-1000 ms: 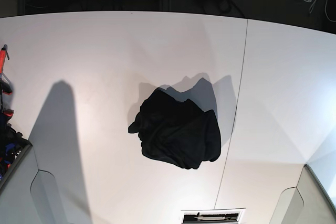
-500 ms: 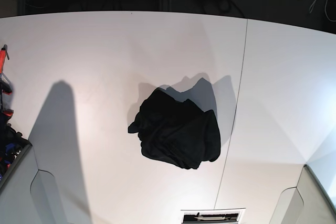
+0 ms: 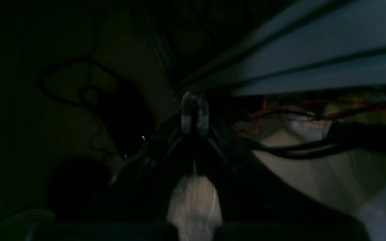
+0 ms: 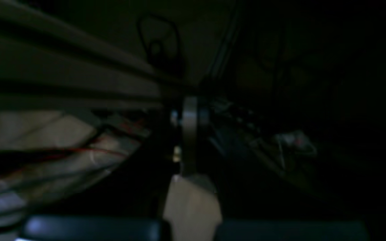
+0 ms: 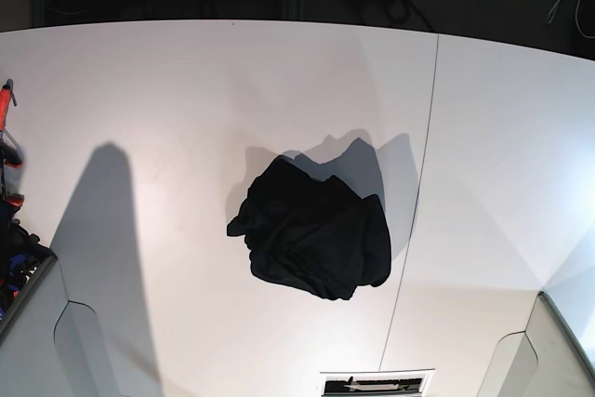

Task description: Layout the t-shirt on the table in an organized manner, then fold the t-shirt properly

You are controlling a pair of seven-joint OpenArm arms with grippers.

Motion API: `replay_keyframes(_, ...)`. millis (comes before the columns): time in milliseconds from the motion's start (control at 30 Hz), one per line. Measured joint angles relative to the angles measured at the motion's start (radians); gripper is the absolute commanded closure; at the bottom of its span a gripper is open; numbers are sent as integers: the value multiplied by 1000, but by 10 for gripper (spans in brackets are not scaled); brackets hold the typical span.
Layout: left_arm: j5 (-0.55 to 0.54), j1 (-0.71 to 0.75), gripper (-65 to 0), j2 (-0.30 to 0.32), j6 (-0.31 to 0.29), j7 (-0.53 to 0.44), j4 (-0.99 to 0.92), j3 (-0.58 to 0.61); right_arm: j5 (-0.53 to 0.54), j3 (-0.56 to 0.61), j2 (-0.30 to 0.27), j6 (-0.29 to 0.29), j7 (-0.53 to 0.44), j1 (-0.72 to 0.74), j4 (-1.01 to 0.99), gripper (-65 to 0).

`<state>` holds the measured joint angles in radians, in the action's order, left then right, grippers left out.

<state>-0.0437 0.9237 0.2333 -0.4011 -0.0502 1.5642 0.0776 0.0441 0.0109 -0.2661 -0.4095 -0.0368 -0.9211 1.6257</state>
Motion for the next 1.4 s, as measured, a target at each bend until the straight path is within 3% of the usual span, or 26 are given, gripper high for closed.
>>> replay_keyframes(100, 1, 59, 0, 6, -5, 1, 122, -23, 0, 0, -10, -5, 0, -34, 132, 0)
replay_keyframes(300, 1, 150, 0, 76, -5, 26, 385, -103, 0, 0, -66, -15, 16, -21, 359, 0)
replay_keyframes(467, -77, 182, 0, 140, -5, 197, 560, -202, 1, 0, -66, -48, 22, 161, 420, 0)
replay_keyframes(533, -127, 181, 0, 152, -3, 208, 587, -243, 23, 0, -59, -47, 77, 260, 415, 0)
replay_keyframes(567, -151, 180, 0, 158, -3, 208, 593, -259, 61, 0, -53, -43, 111, 309, 414, -10)
replay_keyframes(633, -180, 179, -83, 164, -3, 203, 594, -289, 124, 0, -40, -47, 174, 412, 412, -170)
replay_keyframes(667, -182, 178, -130, 164, -2, 203, 594, -302, 148, 0, -29, -42, 213, 459, 409, -234)
replay_keyframes(733, -182, 172, -205, 163, -3, 204, 594, -314, 192, 0, 4, -40, 248, 545, 377, -302)
replay_keyframes(833, -185, 146, -256, 178, -4, 204, 594, -313, 200, 0, 64, -48, 262, 653, 280, -306)
replay_keyframes(1100, -186, 35, -256, 315, 2, 204, 587, -312, 124, 0, 252, -17, 267, 887, -119, -307)
replay_keyframes(1133, -185, 13, -262, 328, 13, 204, 580, -312, 117, 0, 269, -14, 266, 910, -157, -307)
replay_keyframes(1267, -223, -83, -386, 382, 44, 204, 536, -313, 46, -2, 323, -5, 261, 996, -244, -308)
replay_keyframes(1400, -287, -189, -396, 412, 42, 207, 490, -311, 5, -2, 350, 48, 261, 1026, -257, -308)
